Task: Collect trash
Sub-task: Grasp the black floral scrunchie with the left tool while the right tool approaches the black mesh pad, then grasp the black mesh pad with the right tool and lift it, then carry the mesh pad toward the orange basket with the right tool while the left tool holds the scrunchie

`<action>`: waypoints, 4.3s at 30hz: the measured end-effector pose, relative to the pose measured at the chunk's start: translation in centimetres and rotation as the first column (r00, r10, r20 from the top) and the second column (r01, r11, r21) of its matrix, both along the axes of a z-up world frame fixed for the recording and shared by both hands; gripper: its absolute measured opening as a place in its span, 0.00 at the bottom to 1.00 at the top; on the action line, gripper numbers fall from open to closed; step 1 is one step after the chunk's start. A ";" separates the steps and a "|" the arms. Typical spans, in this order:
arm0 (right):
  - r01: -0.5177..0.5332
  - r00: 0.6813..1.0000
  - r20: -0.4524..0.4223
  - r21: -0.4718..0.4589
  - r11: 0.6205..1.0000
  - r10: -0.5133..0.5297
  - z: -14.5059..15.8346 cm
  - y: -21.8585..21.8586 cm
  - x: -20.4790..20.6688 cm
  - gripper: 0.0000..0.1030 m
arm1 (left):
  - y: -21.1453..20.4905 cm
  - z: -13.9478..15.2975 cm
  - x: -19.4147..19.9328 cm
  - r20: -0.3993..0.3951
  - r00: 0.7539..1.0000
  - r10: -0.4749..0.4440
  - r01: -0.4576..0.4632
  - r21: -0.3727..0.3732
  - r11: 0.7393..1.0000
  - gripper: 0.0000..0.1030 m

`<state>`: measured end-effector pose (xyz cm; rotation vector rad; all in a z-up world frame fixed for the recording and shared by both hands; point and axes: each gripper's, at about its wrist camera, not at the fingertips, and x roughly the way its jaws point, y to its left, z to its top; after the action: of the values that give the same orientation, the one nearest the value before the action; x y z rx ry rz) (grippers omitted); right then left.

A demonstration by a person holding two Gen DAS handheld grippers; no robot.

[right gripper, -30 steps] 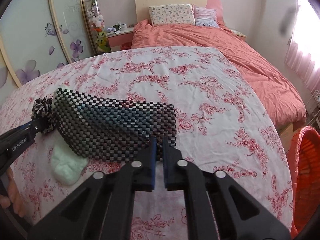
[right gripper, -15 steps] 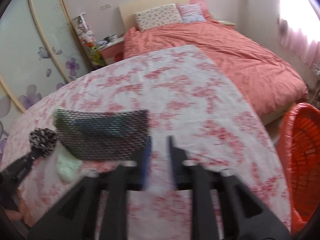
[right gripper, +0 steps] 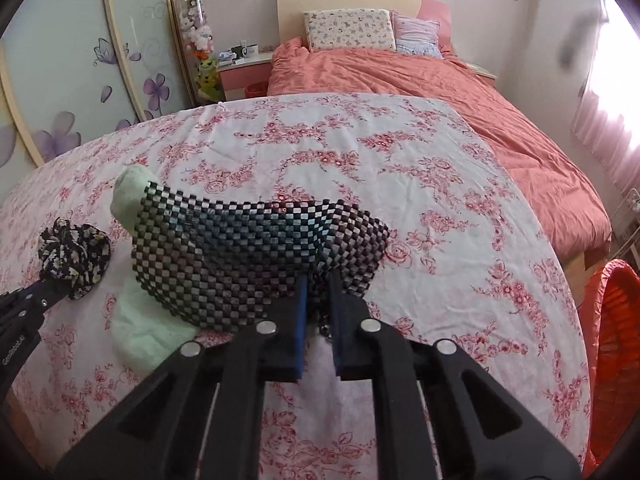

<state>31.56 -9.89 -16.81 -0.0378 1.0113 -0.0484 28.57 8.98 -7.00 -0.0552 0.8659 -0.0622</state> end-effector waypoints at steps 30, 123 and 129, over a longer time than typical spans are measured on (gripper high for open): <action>0.140 0.990 -0.013 0.061 0.988 -0.139 0.9 -6.6 -2.5 0.59 | -2.5 0.3 -0.8 -0.005 0.999 -0.040 0.040 -0.015 0.999 0.55; 0.092 0.950 0.285 0.139 0.986 -0.129 13.2 -10.1 -12.0 0.06 | -7.4 7.3 -7.9 0.180 0.969 -0.172 0.181 -0.035 0.983 0.07; 0.172 0.916 0.342 0.130 0.976 -0.207 16.2 -14.5 -15.1 0.06 | -13.5 8.4 -9.6 0.198 0.932 -0.303 0.321 -0.063 0.945 0.07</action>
<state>16.45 -24.40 -0.65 0.1553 0.6509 -0.1773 18.98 -4.47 1.39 0.0005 0.6772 -0.4022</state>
